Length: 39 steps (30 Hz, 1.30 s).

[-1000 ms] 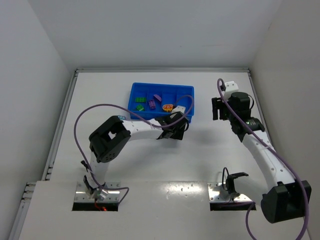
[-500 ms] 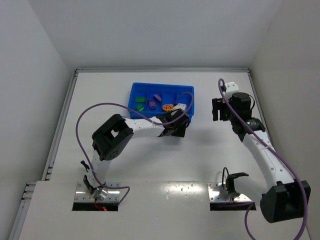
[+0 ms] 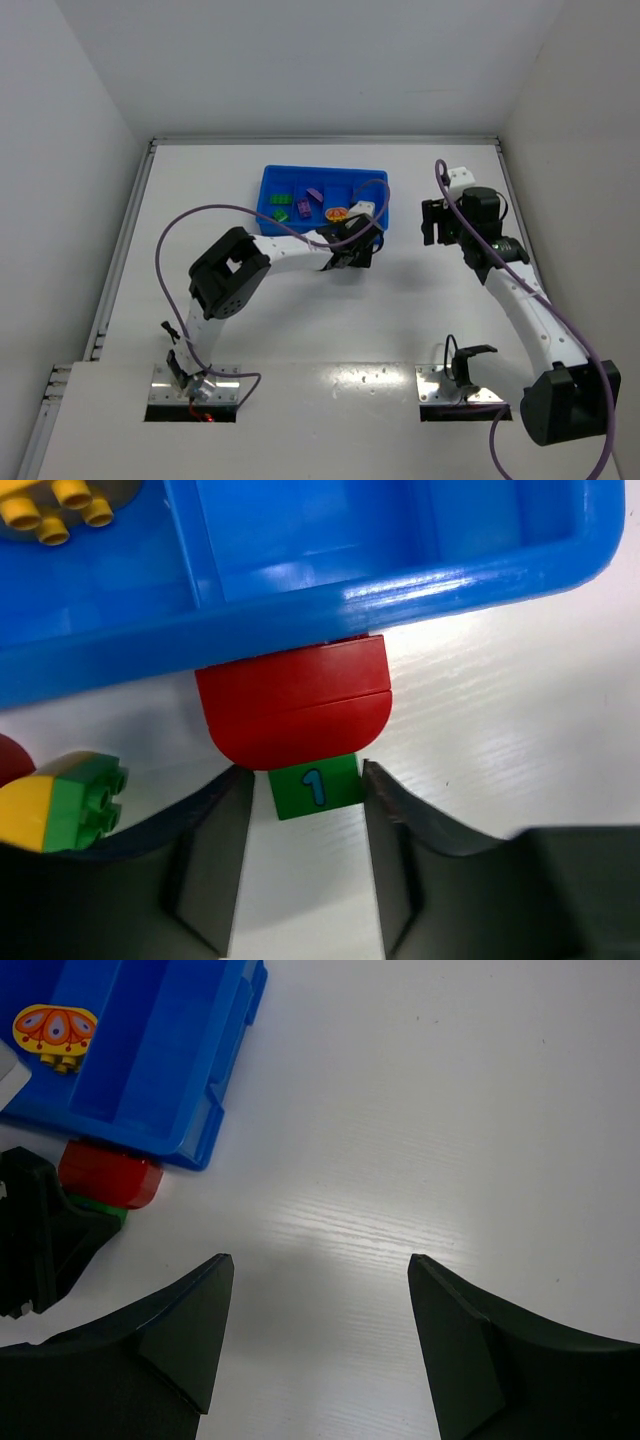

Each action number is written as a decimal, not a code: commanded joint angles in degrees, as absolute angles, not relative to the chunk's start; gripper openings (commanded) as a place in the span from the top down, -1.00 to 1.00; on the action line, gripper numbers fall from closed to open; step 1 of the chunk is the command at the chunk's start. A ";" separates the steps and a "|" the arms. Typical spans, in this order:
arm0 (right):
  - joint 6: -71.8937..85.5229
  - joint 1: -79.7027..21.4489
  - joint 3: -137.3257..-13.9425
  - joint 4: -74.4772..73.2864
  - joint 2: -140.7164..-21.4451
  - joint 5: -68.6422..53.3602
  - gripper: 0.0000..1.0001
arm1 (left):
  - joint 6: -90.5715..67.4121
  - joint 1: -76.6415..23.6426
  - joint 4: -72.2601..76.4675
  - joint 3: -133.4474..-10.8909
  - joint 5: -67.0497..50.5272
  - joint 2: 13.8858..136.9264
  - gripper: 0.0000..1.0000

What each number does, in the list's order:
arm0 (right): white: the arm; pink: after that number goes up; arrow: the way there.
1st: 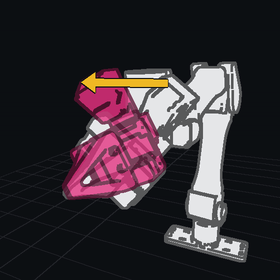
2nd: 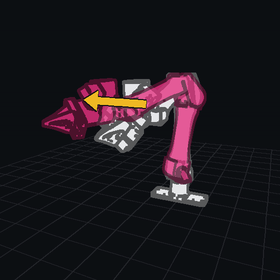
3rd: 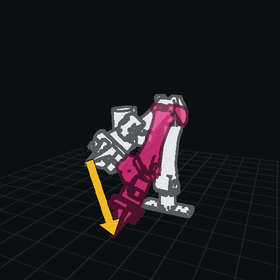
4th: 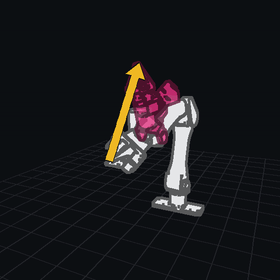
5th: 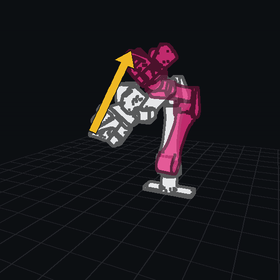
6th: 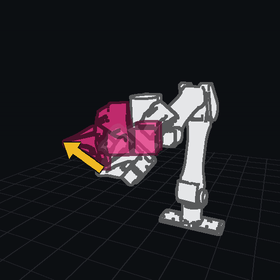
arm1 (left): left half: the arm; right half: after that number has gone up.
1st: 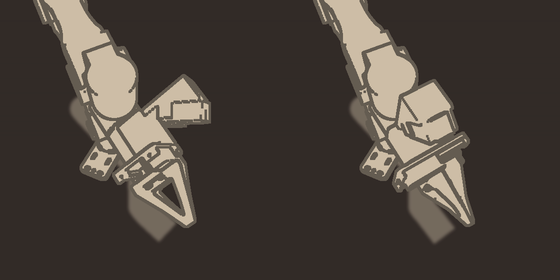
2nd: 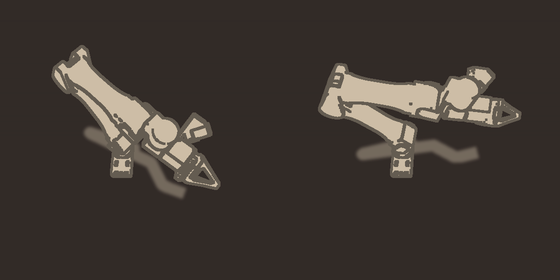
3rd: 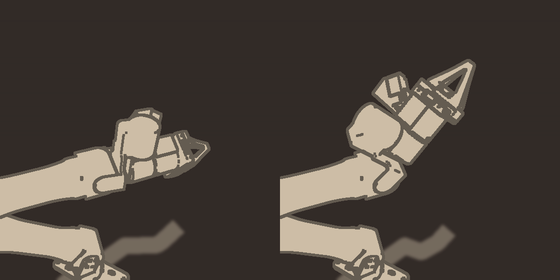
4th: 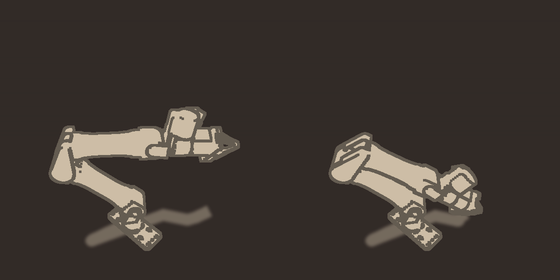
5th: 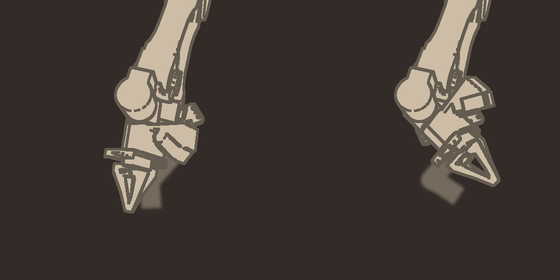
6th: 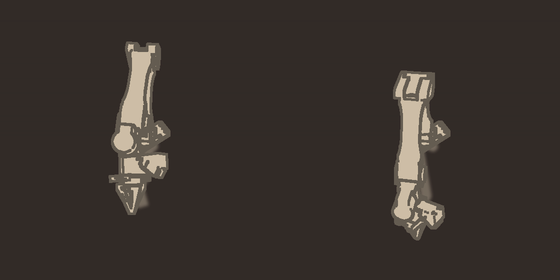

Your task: Sort the legos into containers by color

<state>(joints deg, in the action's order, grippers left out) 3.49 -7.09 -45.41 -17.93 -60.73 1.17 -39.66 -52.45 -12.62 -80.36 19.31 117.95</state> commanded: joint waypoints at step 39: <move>34.01 -7.65 -62.84 -1.23 -85.34 -73.20 -0.71 | 7.38 -51.50 -4.92 -51.86 3.43 68.91 0.98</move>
<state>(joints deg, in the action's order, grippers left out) 30.50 -6.59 -59.33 -6.26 -83.88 -65.73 4.93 -52.01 -6.94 -49.84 4.38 70.17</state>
